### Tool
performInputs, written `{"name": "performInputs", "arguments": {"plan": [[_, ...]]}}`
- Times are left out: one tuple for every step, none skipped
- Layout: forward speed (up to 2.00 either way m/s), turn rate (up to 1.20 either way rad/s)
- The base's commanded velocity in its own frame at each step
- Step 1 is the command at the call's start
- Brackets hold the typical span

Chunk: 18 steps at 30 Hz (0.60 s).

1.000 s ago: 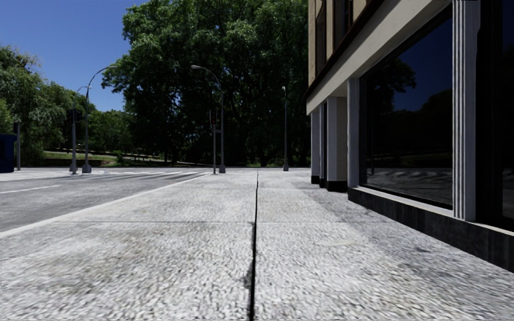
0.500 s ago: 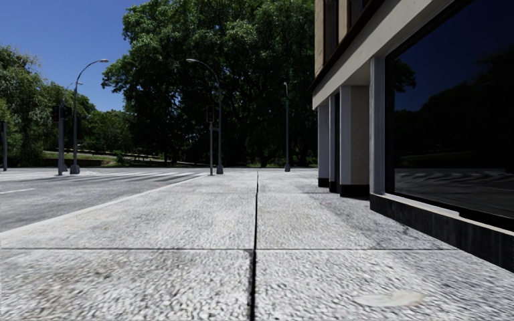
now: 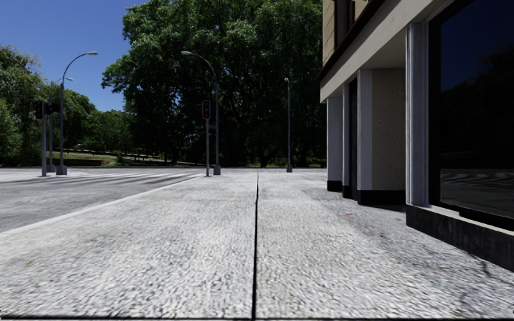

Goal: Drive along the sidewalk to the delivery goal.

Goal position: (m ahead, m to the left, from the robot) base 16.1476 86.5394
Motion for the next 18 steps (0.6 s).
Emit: {"name": "performInputs", "arguments": {"plan": [[2.0,0.0],[2.0,0.0],[2.0,0.0],[2.0,0.0],[2.0,0.0],[2.0,0.0],[2.0,0.0],[2.0,0.0],[2.0,0.0],[2.0,0.0],[2.0,0.0],[2.0,0.0],[2.0,0.0],[2.0,0.0],[2.0,0.0],[2.0,0.0],[2.0,0.0],[2.0,0.0]]}}
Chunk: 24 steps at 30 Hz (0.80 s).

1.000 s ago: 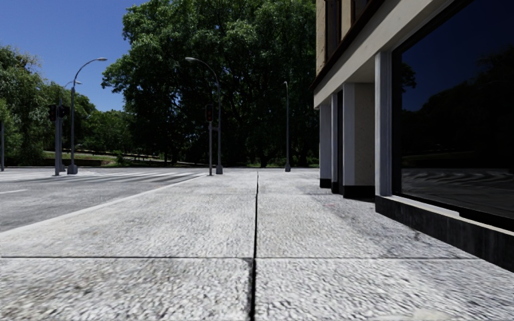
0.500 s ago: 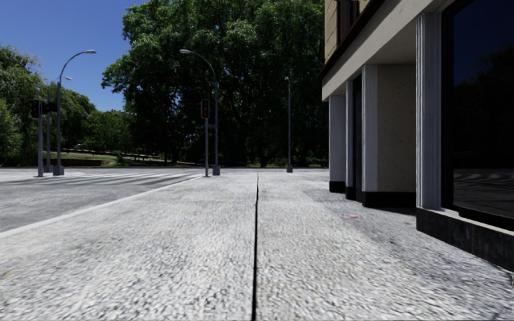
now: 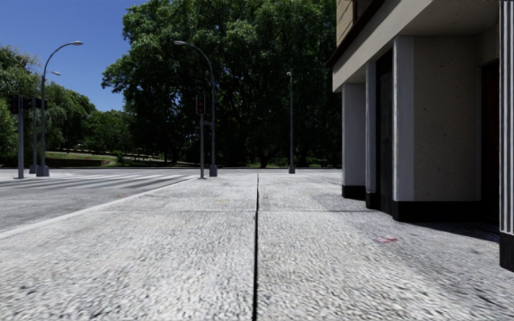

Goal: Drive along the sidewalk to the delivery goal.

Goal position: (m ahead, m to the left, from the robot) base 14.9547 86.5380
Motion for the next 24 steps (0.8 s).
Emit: {"name": "performInputs", "arguments": {"plan": [[2.0,0.0],[2.0,0.0],[2.0,0.0],[2.0,0.0],[2.0,0.0],[2.0,0.0],[2.0,0.0],[2.0,0.0],[2.0,0.0],[2.0,0.0],[2.0,0.0],[2.0,0.0],[2.0,0.0],[2.0,0.0],[2.0,0.0],[2.0,0.0],[2.0,0.0],[2.0,0.0],[2.0,0.0],[2.0,0.0],[2.0,0.0],[2.0,0.0],[2.0,0.0],[2.0,0.0]]}}
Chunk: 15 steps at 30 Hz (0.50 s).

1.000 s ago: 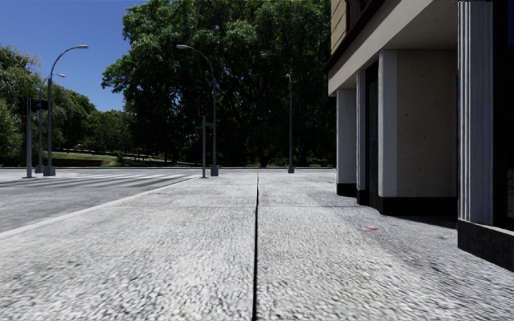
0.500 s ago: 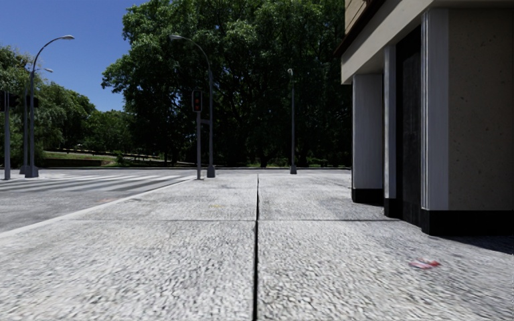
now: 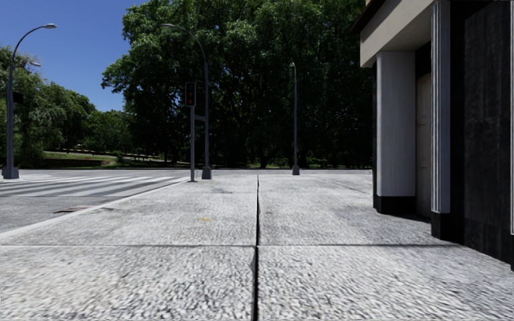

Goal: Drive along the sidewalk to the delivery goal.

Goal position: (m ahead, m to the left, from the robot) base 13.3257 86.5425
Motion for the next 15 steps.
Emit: {"name": "performInputs", "arguments": {"plan": [[2.0,0.0],[2.0,0.0],[2.0,0.0],[2.0,0.0],[2.0,0.0],[2.0,0.0],[2.0,0.0],[2.0,0.0],[2.0,0.0],[2.0,0.0],[2.0,0.0],[2.0,0.0],[2.0,0.0],[2.0,0.0],[2.0,0.0]]}}
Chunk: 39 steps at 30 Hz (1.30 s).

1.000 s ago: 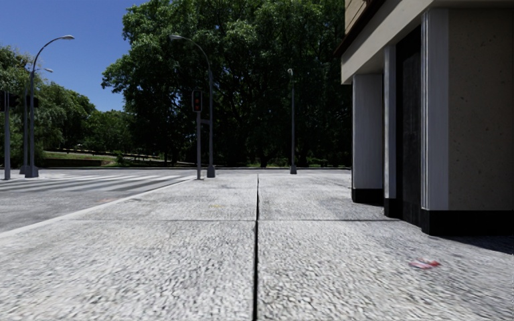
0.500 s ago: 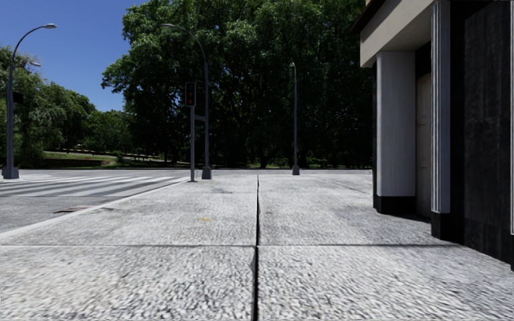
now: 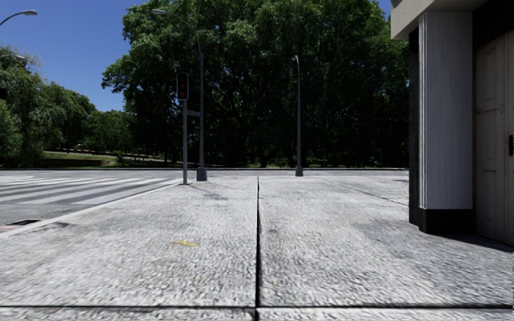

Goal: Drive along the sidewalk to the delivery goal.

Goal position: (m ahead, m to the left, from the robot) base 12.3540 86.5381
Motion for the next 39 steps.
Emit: {"name": "performInputs", "arguments": {"plan": [[2.0,0.0],[2.0,0.0],[2.0,0.0],[2.0,0.0],[2.0,0.0],[2.0,0.0],[2.0,0.0],[2.0,0.0],[2.0,0.0],[2.0,0.0],[2.0,0.0],[2.0,0.0],[2.0,0.0],[2.0,0.0],[2.0,0.0],[2.0,0.0],[2.0,0.0],[2.0,0.0],[2.0,0.0],[2.0,0.0],[2.0,0.0],[2.0,0.0],[2.0,0.0],[2.0,0.0],[2.0,0.0],[2.0,0.0],[2.0,0.0],[2.0,0.0],[2.0,0.0],[2.0,0.0],[2.0,0.0],[2.0,0.0],[2.0,0.0],[2.0,0.0],[2.0,0.0],[2.0,0.0],[2.0,0.0],[2.0,0.0],[2.0,0.0]]}}
